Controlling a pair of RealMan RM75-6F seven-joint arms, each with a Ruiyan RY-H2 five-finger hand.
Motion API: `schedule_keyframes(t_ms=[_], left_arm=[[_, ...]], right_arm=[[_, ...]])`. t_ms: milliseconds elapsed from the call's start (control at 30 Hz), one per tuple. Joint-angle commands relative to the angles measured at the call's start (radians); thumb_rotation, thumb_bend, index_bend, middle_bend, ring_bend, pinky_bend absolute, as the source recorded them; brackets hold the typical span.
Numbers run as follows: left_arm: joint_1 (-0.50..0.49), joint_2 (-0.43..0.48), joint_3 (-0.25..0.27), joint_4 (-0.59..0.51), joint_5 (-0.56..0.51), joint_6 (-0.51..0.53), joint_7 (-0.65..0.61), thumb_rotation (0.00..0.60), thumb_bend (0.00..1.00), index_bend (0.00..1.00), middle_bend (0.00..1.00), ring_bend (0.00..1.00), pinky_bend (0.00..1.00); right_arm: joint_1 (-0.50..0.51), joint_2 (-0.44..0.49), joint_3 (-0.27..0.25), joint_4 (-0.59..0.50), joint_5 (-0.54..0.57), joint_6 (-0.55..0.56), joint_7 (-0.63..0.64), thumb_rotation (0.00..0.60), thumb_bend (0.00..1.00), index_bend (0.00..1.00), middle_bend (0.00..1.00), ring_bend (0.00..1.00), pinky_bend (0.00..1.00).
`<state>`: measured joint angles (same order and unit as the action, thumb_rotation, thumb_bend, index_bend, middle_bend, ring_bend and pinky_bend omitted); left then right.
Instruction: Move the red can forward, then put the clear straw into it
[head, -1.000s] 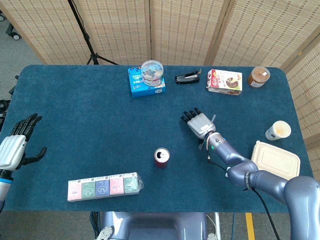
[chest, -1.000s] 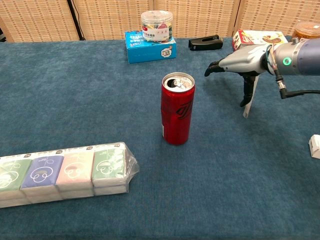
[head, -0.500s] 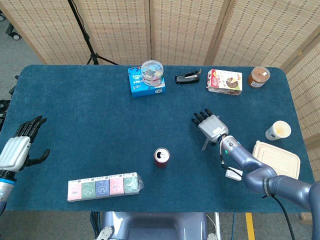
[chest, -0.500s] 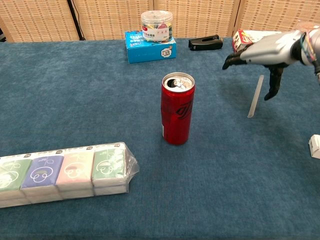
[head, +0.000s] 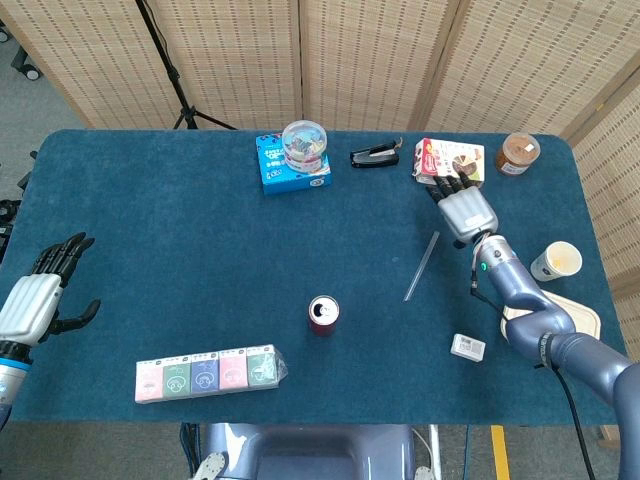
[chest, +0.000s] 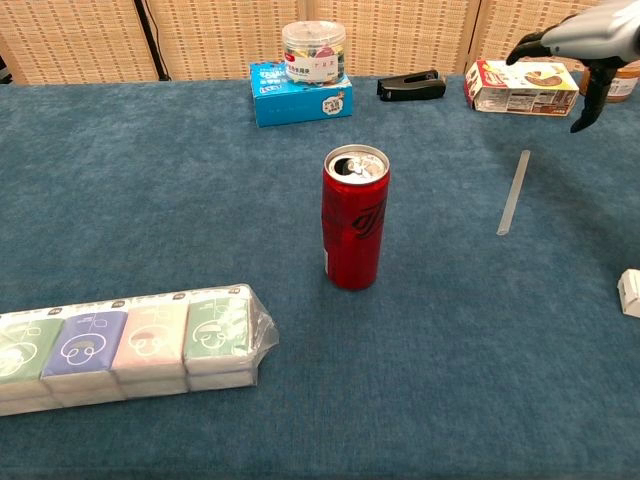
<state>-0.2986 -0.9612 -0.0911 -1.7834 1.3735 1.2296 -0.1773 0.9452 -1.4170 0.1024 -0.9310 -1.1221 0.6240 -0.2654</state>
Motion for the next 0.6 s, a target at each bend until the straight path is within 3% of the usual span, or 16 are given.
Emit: schedule_keyframes(t_ms=[33,167,600], left_arm=[[0.000,0.000,0.000,0.000,-0.001,-0.002,0.001,0.600,0.36,0.00,0.00,0.00,0.00],[-0.001,0.001,-0.002,0.001,-0.006,-0.005,-0.001,0.600,0.36,0.00,0.00,0.00,0.00],[0.000,0.003,0.000,-0.001,0.001,-0.009,0.001,0.600,0.36,0.00,0.00,0.00,0.00]], right_arm=[[-0.002,-0.063,0.023,0.126,0.011,-0.044,0.072,0.600,0.00,0.00,0.00,0.00,0.00],[-0.004,-0.077,0.040,0.152,0.014,-0.063,0.115,0.600,0.00,0.00,0.00,0.00,0.00],[-0.015,-0.048,0.058,0.096,-0.025,-0.103,0.229,0.600,0.00,0.00,0.00,0.00,0.00]])
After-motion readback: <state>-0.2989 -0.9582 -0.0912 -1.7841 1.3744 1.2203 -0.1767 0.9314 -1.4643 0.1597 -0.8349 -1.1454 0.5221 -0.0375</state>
